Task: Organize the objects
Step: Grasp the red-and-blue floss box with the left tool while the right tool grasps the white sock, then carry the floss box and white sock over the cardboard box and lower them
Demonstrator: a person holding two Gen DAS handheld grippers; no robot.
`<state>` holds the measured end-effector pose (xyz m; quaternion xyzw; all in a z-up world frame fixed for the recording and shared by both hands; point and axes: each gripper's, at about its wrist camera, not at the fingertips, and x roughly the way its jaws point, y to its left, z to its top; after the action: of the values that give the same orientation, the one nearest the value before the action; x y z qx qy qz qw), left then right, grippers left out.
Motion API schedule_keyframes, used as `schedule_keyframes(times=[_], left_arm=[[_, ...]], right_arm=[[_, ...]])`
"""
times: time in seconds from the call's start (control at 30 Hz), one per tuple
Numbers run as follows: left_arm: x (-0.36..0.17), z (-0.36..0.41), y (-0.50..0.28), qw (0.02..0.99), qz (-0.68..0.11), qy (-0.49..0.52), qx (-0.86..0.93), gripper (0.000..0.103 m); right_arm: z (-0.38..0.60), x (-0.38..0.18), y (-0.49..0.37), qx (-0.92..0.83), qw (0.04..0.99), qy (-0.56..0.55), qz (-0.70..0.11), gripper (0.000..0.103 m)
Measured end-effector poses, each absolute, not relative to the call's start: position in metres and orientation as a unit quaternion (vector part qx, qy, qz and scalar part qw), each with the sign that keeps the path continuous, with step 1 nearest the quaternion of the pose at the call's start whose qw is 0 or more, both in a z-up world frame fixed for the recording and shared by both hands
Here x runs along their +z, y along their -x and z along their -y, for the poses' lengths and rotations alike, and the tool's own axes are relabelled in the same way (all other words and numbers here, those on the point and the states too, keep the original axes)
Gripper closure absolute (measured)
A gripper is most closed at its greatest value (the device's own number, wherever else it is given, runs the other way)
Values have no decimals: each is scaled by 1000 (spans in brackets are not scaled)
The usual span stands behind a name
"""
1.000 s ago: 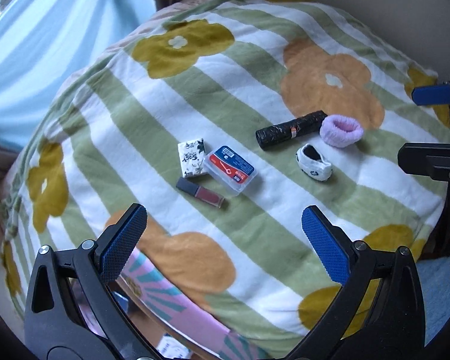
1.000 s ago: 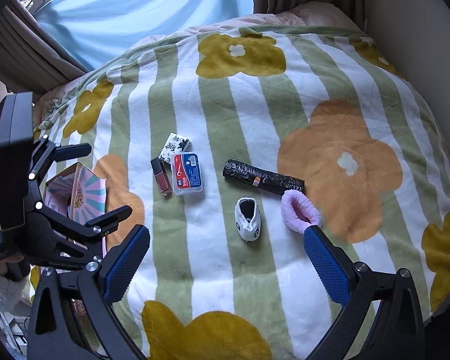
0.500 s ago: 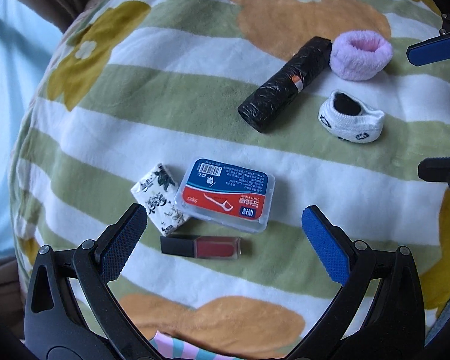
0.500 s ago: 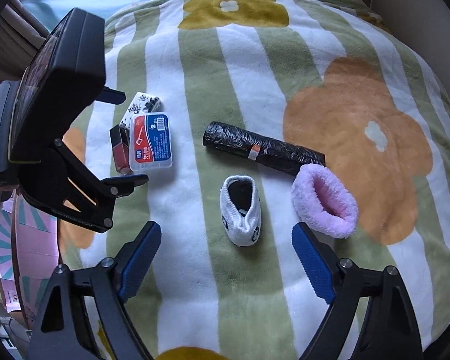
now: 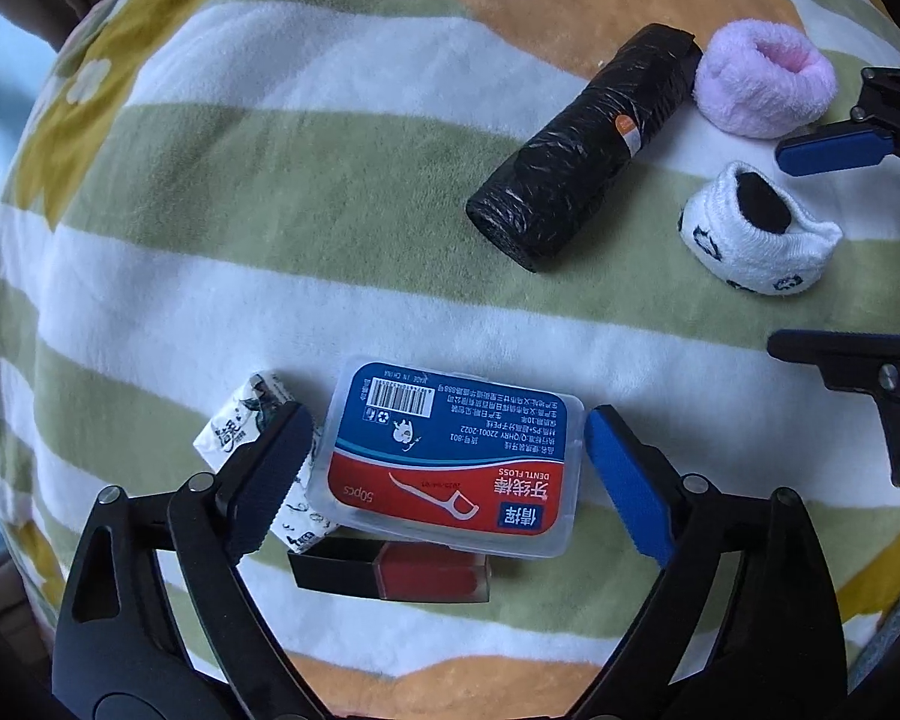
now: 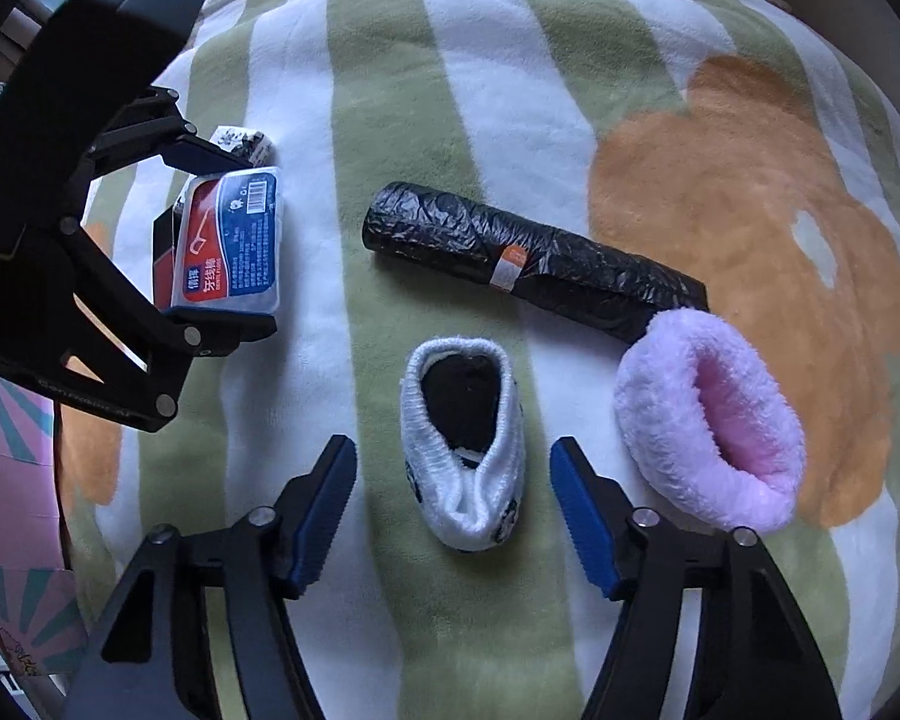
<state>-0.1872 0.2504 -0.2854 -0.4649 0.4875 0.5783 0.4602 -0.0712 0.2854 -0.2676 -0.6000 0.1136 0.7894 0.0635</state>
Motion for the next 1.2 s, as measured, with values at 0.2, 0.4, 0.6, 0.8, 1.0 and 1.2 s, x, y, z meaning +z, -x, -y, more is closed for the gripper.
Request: schedule_keyframes(times=[0.2, 0.4, 0.6, 0.8, 1.0, 1.2], left_arm=[[-292, -251, 190, 469, -487, 478, 561, 20], [-291, -250, 190, 471, -486, 479, 560, 20], [-278, -246, 192, 464, -470, 483, 575, 21], [-246, -238, 192, 448, -449, 476, 609, 21], [-198, -228, 186, 423, -410, 475, 653, 21], [-143, -188, 154, 378, -345, 486, 709, 20]], right_arm=[[-288, -275, 77, 781, 58, 613, -105, 71], [-293, -268, 73, 783, 59, 610, -105, 72], [-300, -250, 67, 789, 65, 601, -104, 72], [-305, -219, 59, 801, 66, 589, -87, 72], [-292, -178, 56, 814, 69, 572, -70, 72], [-275, -130, 50, 827, 62, 557, -50, 72]])
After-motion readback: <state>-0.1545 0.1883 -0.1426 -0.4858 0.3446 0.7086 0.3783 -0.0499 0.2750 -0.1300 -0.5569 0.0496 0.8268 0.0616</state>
